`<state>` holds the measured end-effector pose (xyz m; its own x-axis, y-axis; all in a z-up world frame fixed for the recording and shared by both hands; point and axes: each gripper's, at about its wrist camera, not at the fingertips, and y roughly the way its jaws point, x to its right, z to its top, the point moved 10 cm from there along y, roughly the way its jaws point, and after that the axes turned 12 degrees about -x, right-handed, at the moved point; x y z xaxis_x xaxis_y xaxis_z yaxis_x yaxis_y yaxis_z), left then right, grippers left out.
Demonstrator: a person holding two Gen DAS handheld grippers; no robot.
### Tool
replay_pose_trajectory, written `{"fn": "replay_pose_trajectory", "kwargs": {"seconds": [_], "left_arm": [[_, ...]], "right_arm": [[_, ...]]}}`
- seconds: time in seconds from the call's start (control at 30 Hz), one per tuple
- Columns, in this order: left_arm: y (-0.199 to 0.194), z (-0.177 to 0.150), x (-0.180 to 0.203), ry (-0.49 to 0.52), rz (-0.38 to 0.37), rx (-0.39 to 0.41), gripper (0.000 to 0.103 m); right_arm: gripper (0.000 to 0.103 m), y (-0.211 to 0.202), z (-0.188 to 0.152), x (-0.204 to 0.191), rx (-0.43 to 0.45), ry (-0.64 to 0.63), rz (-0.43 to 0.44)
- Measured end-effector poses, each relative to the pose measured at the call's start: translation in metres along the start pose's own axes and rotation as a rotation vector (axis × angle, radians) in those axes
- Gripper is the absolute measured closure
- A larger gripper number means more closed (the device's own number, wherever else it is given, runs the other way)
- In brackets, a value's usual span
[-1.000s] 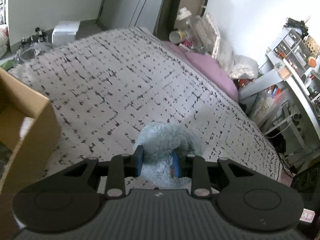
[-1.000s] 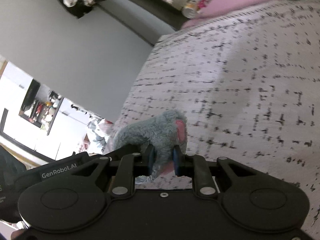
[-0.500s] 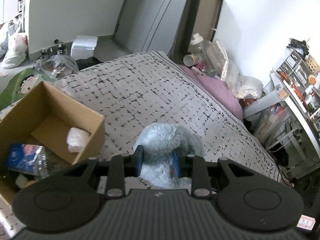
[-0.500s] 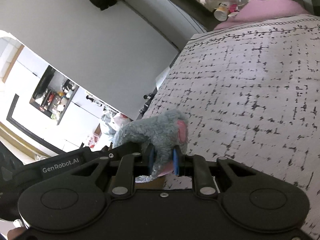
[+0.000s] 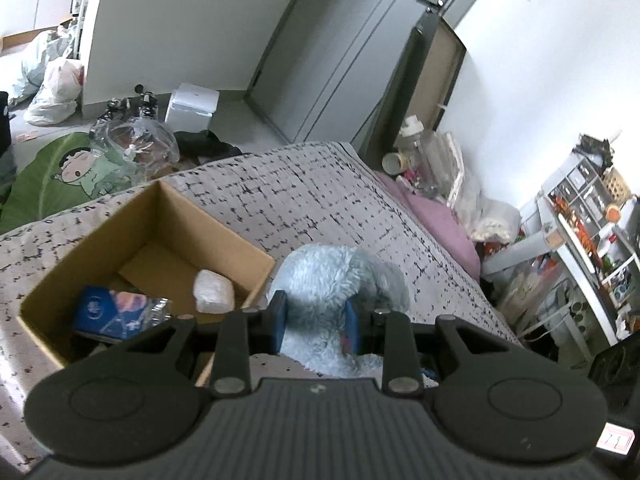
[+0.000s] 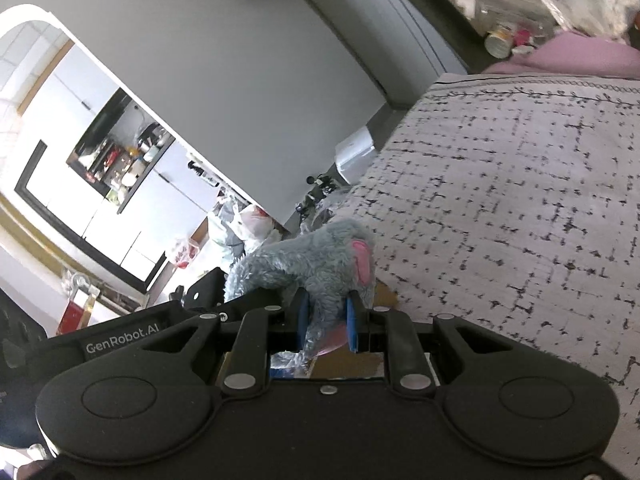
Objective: Organize soft objects
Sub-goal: 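Carry the fluffy plush with both tools to the box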
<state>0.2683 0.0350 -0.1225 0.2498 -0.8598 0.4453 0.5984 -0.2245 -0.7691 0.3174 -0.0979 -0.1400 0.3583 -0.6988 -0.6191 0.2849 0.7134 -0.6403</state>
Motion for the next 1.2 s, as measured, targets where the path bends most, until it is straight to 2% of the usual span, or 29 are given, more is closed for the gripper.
{"fn": "replay_pose_trajectory", "kwargs": {"seconds": [0.57,1.2], "left_arm": [[-0.028,0.008,-0.056,-0.085,-0.04,0.033,0.074],[-0.017,0.037,-0.109,-0.168,-0.043,0.018,0.074]], "right_arm": [[0.084,0.029,-0.014,-0.055,-0.028,-0.075,-0.04],[0.084,0.078,-0.002,-0.083,-0.072,-0.087,-0.09]]}}
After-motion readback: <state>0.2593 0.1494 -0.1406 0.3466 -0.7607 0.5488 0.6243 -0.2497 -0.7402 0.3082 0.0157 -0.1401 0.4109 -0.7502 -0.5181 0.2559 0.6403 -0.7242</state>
